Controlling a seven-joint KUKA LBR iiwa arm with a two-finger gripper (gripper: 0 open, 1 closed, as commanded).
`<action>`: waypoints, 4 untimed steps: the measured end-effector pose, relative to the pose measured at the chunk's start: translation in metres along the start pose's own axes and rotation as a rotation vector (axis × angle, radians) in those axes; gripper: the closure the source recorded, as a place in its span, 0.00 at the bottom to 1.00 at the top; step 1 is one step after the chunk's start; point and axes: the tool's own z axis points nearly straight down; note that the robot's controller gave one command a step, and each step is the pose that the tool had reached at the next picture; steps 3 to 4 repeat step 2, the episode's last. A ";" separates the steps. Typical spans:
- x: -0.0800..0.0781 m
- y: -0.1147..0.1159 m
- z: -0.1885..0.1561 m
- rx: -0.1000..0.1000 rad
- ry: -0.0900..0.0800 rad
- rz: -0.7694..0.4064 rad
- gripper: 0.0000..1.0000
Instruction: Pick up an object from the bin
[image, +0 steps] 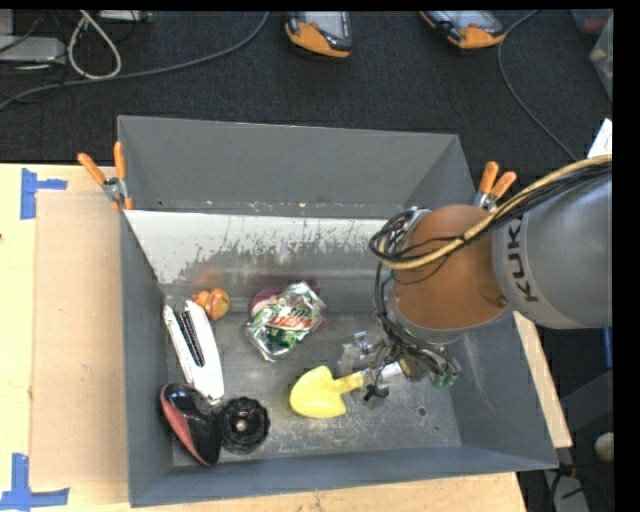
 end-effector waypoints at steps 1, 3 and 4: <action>0.000 0.001 -0.026 -0.001 0.002 0.001 1.00; 0.000 0.001 -0.053 -0.001 0.002 0.002 1.00; 0.000 0.001 -0.053 -0.001 0.002 0.002 1.00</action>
Offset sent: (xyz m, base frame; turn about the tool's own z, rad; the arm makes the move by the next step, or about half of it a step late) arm -0.0004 0.0001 0.0808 0.0008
